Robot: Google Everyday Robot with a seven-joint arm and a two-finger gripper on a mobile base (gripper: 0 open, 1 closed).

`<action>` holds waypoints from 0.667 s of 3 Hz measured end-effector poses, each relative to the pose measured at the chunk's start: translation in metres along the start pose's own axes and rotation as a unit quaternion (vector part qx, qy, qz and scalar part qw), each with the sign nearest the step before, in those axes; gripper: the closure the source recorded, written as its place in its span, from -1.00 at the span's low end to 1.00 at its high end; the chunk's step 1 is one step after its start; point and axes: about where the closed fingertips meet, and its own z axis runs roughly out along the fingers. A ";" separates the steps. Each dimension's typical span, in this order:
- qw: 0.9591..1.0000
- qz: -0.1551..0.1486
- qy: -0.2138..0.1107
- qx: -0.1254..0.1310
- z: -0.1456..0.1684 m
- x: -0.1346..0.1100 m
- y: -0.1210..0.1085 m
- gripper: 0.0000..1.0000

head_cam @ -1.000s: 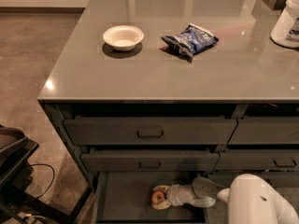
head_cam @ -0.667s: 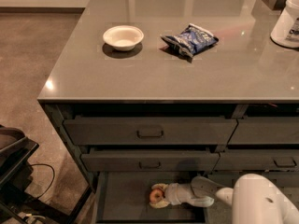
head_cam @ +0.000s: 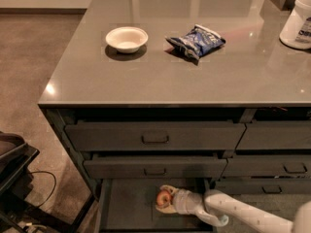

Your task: Pick apple from bottom drawer and place on counter

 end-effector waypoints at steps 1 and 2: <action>1.000 0.017 0.012 0.005 -0.018 -0.019 0.061 1.00; 1.000 0.017 0.012 0.006 -0.018 -0.019 0.060 1.00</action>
Offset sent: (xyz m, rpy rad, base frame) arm -0.0335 0.0039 0.0181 -0.0133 0.0049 -0.0486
